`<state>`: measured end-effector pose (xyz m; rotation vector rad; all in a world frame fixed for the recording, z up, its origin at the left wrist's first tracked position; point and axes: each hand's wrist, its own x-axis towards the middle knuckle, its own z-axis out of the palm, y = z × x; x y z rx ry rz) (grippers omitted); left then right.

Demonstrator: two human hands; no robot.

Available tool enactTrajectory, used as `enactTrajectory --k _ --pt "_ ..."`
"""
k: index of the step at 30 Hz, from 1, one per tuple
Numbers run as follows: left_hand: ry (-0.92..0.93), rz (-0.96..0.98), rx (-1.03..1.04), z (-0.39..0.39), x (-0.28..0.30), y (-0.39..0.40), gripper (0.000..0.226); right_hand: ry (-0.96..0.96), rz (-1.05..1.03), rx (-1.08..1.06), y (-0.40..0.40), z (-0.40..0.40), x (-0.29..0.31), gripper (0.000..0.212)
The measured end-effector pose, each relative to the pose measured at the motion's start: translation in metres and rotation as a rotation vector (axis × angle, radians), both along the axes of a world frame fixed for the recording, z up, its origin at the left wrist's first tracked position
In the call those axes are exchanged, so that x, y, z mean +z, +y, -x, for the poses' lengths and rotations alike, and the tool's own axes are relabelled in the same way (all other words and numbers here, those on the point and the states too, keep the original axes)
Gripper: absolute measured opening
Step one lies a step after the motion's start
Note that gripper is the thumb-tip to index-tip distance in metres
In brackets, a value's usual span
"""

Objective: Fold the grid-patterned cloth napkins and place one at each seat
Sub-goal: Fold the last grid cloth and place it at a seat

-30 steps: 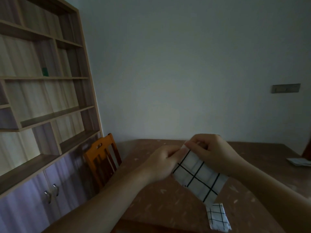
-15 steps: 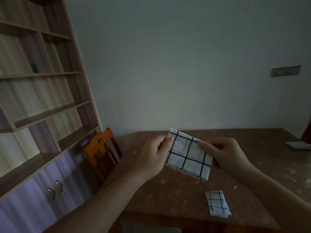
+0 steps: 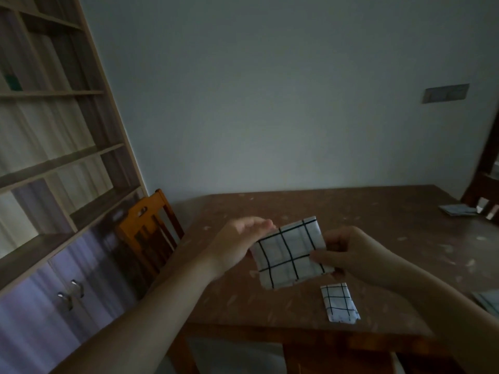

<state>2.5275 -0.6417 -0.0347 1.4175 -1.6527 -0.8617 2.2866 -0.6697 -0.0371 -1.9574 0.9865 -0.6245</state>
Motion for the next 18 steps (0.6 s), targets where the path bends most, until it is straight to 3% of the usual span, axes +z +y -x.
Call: enactTrajectory --k 4,7,11,14,18 --pt "-0.086 -0.033 -0.135 -0.006 -0.009 -0.008 0.033 0.085 -0.04 0.032 -0.006 -0.008 0.002 0.02" --pt "-0.062 0.003 -0.199 -0.015 -0.017 -0.012 0.027 -0.03 -0.137 -0.062 -0.013 -0.032 -0.003 0.043" --pt "-0.006 -0.059 -0.216 -0.048 -0.036 -0.018 0.023 0.073 0.197 -0.264 -0.026 -0.079 -0.02 0.046" --pt "0.045 -0.218 -0.278 -0.085 -0.046 -0.021 0.011 0.108 0.259 -0.235 -0.038 -0.105 -0.03 0.047" --pt "-0.03 -0.442 -0.436 -0.133 -0.063 -0.03 0.005 0.214 0.196 -0.138 -0.052 -0.148 -0.045 0.048"
